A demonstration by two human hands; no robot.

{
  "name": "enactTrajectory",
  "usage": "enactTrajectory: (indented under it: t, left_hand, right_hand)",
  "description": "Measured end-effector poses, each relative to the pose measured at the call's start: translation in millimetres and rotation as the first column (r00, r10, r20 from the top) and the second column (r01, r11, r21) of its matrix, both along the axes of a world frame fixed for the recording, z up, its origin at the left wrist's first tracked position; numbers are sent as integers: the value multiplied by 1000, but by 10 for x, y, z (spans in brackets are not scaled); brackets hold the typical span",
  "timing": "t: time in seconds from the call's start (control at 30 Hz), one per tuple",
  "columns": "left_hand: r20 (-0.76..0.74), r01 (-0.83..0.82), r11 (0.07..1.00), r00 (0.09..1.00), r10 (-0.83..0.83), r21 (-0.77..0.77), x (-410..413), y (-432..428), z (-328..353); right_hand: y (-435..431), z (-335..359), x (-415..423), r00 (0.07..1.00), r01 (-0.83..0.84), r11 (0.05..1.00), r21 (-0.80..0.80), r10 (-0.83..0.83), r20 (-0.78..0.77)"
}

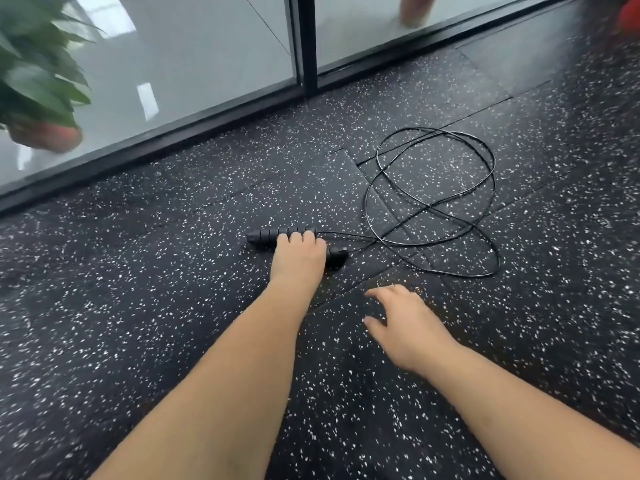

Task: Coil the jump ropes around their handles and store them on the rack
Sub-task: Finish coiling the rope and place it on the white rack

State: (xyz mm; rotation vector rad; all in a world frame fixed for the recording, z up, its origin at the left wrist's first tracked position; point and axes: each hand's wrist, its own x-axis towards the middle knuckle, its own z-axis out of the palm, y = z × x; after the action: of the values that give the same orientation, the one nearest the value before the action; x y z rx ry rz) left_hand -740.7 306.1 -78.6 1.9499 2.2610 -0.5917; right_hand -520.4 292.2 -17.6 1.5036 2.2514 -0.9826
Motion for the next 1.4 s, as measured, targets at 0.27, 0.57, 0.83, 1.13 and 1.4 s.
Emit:
enactTrajectory:
  t: [0.27,0.57,0.83,1.13,1.4]
  left_hand:
    - [-96,-52,995,994,60,86,-403,-61,-78]
    - [-16,-121,991,993,120,-62,-298,-27,-78]
    - [208,105,992,974,-89,-68,590,-289,917]
    - [293,502,834,782,-551,230,1967,-431,2822]
    - [237,671,561,517,-822,485,3509,-850,4325]
  right_hand:
    - [-84,-99,-17,997,28,1000,4,-28,-68]
    - [-145,-16,158,996,73,997,-12,-73,-60]
    - [-156,731,715,983,185,980,70,-185,-6]
    - [-422,2304,1727,967,237,905,352,-255,7]
    - [-1462,3718,3123,804,539,667,514,-590,-76]
